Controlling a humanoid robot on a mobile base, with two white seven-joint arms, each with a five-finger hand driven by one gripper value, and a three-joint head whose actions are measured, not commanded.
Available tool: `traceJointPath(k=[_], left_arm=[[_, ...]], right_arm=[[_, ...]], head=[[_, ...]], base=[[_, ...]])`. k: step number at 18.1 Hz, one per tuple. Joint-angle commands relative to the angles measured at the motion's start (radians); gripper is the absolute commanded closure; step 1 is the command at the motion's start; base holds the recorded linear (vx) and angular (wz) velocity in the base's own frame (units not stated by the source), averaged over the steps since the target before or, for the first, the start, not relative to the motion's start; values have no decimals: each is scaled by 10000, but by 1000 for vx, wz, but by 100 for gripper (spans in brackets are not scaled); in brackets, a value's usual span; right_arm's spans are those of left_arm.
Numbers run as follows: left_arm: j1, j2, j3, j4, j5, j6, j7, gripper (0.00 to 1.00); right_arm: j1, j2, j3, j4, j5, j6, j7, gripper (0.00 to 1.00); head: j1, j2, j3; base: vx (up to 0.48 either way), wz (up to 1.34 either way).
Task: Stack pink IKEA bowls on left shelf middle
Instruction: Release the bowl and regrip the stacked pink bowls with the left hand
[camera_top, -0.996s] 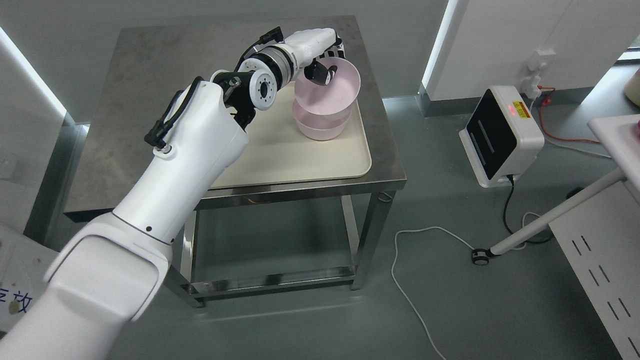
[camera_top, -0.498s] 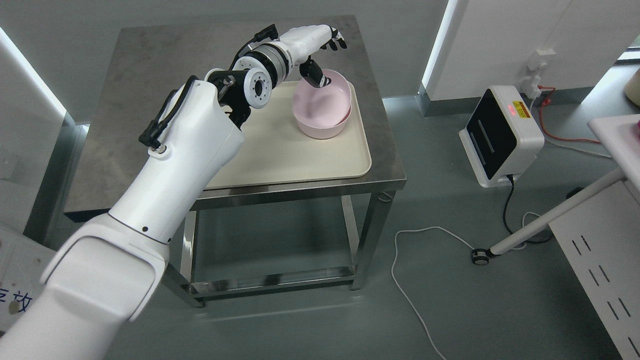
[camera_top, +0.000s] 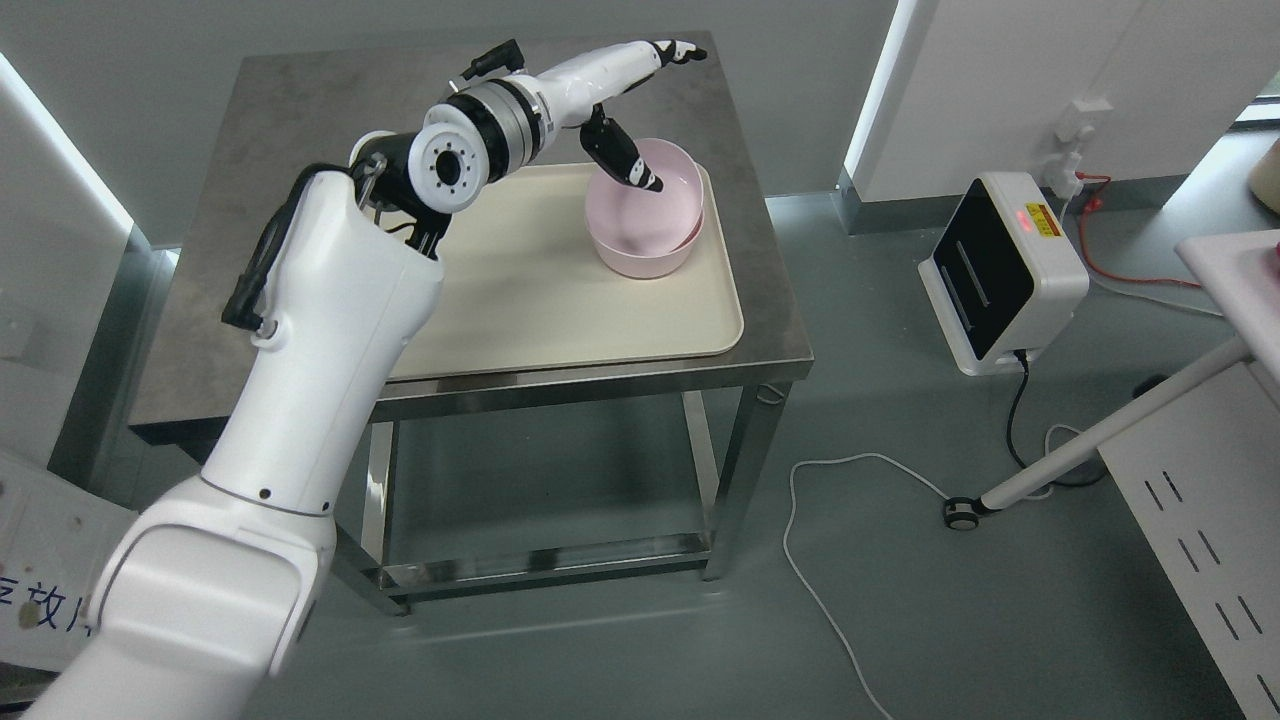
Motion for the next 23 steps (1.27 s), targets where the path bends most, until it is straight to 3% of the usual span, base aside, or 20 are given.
traceJointPath(k=[1,6,9,15,17,23], left_arm=[[2471,-233,3132,-2008,40,-2553,116,1],[3211,-233,2644,-2009,-113,-2724,148,2],[3181,-233,2075,-1978,-1457,-2235,148,4],[2247,-233,297,-1917,-2200,707,148,4],[2107,-233,-210,-1917,-2215,1293,148,7],[2107,-233,-564,-1886,-2200,1372,148,29]], right_arm=[[292,-175,-107,-337,0,33,5,0],[292,-175,-107,-337,0,33,5,0],[292,-175,-107,-337,0,33,5,0],[292,-175,-107,-337,0,33,5,0],[292,-175,-107,-337,0,18,5,0],[292,-175,-123,-337,0,33,5,0]], head=[[0,0,0],[0,0,0],[0,0,0],[0,0,0],[0,0,0],[0,0,0]], base=[[0,0],[0,0],[0,0],[0,0],[0,0],[0,0]])
